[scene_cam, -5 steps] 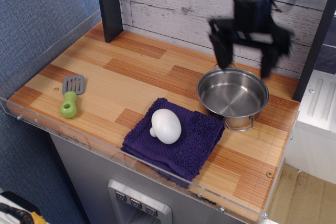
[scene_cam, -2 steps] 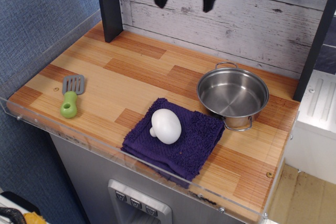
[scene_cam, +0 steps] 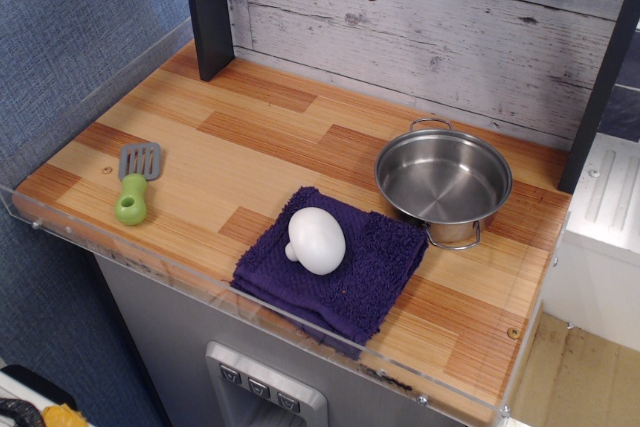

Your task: PICK UP THE VESSEL AND PUT ANOTHER SIDE OF THE TABLE

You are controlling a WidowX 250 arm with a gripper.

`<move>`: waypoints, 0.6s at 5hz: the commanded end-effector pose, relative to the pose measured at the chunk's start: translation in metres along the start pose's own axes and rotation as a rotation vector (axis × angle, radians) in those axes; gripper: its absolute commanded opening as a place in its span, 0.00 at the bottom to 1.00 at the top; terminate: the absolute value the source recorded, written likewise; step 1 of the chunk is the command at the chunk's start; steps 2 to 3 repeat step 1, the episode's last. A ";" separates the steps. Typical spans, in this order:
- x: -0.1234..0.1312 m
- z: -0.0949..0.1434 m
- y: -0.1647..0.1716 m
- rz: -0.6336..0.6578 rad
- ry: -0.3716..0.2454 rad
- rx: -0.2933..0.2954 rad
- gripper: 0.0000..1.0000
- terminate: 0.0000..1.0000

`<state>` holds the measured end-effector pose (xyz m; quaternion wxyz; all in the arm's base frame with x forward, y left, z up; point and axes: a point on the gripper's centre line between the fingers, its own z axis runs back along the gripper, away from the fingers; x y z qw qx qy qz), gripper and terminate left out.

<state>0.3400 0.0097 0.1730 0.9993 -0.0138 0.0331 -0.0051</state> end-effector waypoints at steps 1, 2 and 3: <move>-0.009 0.019 -0.002 0.004 -0.050 0.001 1.00 1.00; -0.009 0.019 -0.002 0.004 -0.050 0.001 1.00 1.00; -0.009 0.019 -0.002 0.004 -0.050 0.001 1.00 1.00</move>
